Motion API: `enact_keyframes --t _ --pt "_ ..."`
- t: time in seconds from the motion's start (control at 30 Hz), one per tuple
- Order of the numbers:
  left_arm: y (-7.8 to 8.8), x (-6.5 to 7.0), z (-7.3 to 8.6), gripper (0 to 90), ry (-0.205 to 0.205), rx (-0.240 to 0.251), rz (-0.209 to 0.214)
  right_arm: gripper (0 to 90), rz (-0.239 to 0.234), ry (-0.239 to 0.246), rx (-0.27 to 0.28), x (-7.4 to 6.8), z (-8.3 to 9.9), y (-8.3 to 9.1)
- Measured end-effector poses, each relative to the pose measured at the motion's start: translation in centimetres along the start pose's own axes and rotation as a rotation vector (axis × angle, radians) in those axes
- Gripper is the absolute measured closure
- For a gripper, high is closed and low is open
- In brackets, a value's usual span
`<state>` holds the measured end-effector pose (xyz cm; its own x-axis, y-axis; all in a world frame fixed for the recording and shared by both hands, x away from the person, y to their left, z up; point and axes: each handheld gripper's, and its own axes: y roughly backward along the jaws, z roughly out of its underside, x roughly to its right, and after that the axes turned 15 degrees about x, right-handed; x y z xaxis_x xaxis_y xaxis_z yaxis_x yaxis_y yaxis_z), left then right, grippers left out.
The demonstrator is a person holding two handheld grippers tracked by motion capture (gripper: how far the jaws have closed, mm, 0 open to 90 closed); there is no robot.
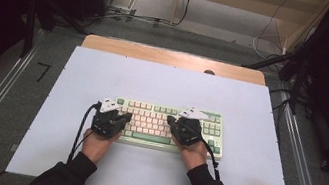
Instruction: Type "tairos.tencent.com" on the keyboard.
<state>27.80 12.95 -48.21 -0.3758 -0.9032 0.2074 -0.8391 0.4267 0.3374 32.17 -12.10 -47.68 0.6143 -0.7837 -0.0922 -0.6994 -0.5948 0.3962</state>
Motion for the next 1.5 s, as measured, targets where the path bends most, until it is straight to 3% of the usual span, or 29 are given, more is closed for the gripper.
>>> enact_keyframes --t 0.57,1.5 --pt "-1.7 1.2 -0.3 90.0 -0.009 -0.003 0.025 87.5 -0.002 -0.009 0.008 0.4 0.0 0.4" --pt "-3.7 1.6 -0.4 90.0 -0.004 -0.026 0.041 87.6 0.006 -0.019 0.014 0.8 -0.1 0.8"
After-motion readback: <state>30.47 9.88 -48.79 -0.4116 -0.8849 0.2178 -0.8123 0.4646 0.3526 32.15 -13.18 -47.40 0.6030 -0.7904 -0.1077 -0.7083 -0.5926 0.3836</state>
